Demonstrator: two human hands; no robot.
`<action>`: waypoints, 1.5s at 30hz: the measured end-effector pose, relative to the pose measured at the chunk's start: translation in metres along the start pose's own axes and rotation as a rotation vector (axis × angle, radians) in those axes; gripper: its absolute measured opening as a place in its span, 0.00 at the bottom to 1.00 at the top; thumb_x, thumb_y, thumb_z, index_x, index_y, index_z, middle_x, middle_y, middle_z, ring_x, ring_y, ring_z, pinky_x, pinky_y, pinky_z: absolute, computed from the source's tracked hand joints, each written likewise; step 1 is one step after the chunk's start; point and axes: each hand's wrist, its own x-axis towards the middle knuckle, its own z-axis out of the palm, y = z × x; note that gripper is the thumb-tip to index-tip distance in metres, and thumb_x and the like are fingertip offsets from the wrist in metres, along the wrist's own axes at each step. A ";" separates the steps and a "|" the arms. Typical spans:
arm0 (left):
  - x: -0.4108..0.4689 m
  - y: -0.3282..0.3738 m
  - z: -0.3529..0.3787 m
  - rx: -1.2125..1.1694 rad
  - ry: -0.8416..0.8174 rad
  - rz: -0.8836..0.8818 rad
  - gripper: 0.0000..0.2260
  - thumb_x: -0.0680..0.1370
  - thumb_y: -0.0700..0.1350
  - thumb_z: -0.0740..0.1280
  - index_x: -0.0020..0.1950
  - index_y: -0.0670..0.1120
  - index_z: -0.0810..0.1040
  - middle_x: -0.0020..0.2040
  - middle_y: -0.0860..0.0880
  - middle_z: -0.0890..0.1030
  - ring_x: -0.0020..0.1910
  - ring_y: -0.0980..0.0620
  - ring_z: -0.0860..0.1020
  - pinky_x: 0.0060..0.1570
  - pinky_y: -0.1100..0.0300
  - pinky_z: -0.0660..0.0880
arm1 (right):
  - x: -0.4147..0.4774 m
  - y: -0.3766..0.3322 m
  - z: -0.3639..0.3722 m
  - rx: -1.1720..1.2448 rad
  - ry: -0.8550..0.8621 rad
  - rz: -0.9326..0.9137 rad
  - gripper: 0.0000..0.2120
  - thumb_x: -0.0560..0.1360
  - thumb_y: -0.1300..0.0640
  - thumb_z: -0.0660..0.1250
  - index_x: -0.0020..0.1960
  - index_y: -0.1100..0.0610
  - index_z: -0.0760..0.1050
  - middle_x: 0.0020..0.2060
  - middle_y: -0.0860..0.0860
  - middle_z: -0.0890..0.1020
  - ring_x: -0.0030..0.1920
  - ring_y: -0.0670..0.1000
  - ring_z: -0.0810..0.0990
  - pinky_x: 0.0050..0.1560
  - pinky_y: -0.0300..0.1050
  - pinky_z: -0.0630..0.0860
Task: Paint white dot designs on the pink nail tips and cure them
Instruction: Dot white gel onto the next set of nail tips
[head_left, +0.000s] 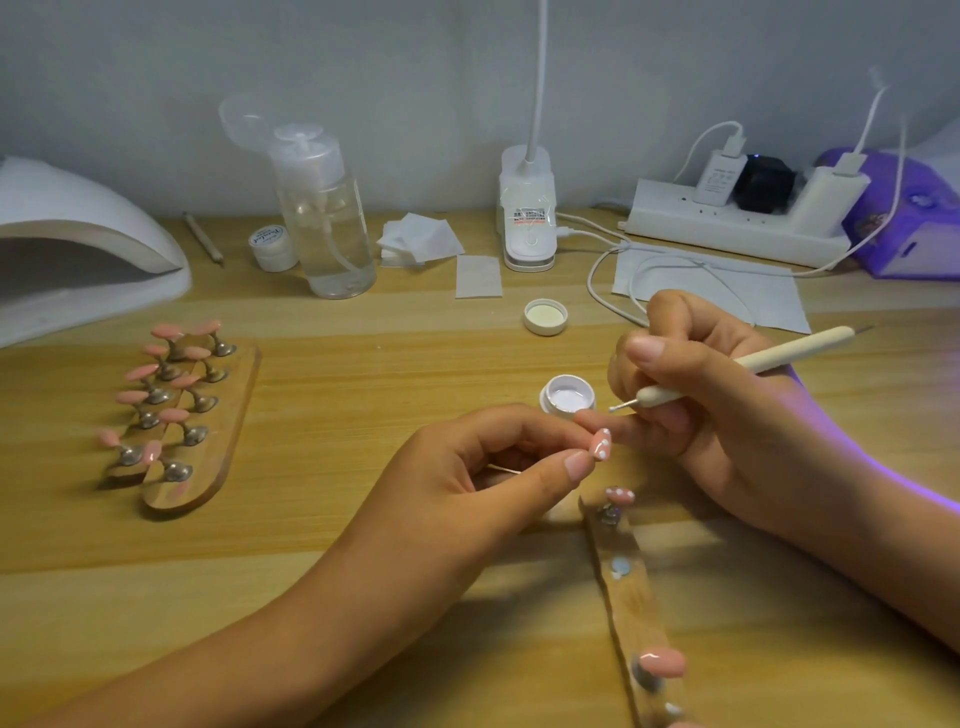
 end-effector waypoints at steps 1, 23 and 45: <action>0.000 0.000 0.000 -0.002 0.001 0.000 0.04 0.73 0.44 0.70 0.45 0.48 0.84 0.42 0.59 0.84 0.40 0.66 0.78 0.40 0.74 0.71 | 0.000 0.000 -0.001 0.008 -0.026 -0.008 0.14 0.68 0.64 0.69 0.30 0.53 0.68 0.24 0.48 0.70 0.27 0.44 0.67 0.32 0.38 0.78; -0.001 0.001 0.001 -0.024 0.016 -0.028 0.04 0.72 0.44 0.69 0.44 0.47 0.84 0.46 0.56 0.85 0.43 0.65 0.80 0.42 0.73 0.72 | 0.001 0.006 -0.008 -0.037 -0.133 -0.029 0.10 0.69 0.61 0.67 0.31 0.52 0.70 0.25 0.48 0.71 0.27 0.44 0.69 0.31 0.33 0.73; -0.001 0.002 0.001 -0.005 0.022 -0.029 0.05 0.72 0.44 0.70 0.45 0.47 0.84 0.47 0.55 0.85 0.45 0.63 0.81 0.43 0.73 0.72 | 0.000 0.002 -0.001 0.010 -0.080 -0.027 0.11 0.69 0.59 0.69 0.30 0.52 0.71 0.24 0.47 0.71 0.26 0.43 0.70 0.31 0.33 0.76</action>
